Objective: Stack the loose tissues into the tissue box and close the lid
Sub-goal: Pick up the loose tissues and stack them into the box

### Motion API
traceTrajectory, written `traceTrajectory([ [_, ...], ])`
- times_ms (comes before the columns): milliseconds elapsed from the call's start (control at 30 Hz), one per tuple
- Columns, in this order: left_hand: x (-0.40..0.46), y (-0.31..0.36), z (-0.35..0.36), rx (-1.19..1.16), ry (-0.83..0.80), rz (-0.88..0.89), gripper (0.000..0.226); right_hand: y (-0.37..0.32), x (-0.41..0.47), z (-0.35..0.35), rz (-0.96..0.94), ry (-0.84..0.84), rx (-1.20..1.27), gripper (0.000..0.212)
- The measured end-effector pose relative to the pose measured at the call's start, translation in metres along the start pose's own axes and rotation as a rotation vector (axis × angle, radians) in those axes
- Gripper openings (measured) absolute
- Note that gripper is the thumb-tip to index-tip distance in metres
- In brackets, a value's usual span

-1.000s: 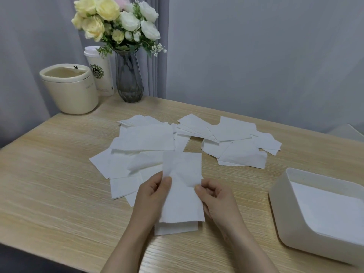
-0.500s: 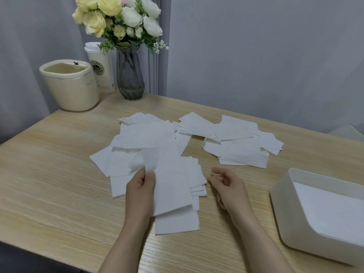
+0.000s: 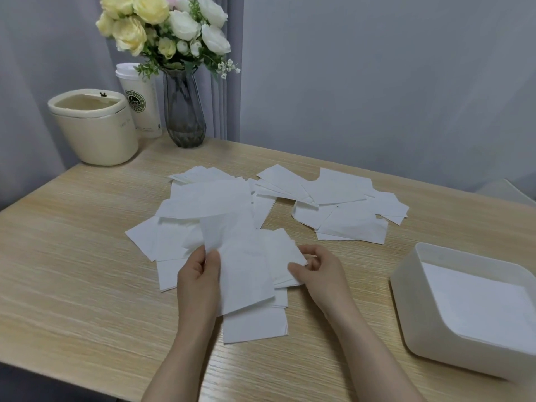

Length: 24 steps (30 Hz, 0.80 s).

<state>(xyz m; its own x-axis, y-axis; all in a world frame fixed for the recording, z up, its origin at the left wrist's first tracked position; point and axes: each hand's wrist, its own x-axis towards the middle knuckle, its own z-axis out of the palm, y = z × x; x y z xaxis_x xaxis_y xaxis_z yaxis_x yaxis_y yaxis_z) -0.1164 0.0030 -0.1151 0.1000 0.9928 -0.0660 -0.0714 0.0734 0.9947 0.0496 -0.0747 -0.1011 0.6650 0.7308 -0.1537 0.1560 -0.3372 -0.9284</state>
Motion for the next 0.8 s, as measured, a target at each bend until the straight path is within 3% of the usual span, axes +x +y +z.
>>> traceTrajectory([
  [133,0.001,-0.002,-0.001,0.011,0.001,0.021,0.022,0.009,-0.016,-0.025,-0.036,0.113,-0.103,0.004],
  [367,0.002,-0.004,0.002,0.045,-0.025,0.044,0.021,0.020,-0.050,-0.057,-0.013,0.196,-0.336,0.027],
  [533,-0.001,0.001,0.007,-0.005,-0.052,-0.011,0.029,0.026,-0.067,-0.071,0.043,0.166,-0.370,0.030],
  [800,-0.007,0.007,0.025,-0.036,-0.063,-0.061,0.029,0.015,-0.093,-0.086,0.118,0.027,-0.695,0.034],
])
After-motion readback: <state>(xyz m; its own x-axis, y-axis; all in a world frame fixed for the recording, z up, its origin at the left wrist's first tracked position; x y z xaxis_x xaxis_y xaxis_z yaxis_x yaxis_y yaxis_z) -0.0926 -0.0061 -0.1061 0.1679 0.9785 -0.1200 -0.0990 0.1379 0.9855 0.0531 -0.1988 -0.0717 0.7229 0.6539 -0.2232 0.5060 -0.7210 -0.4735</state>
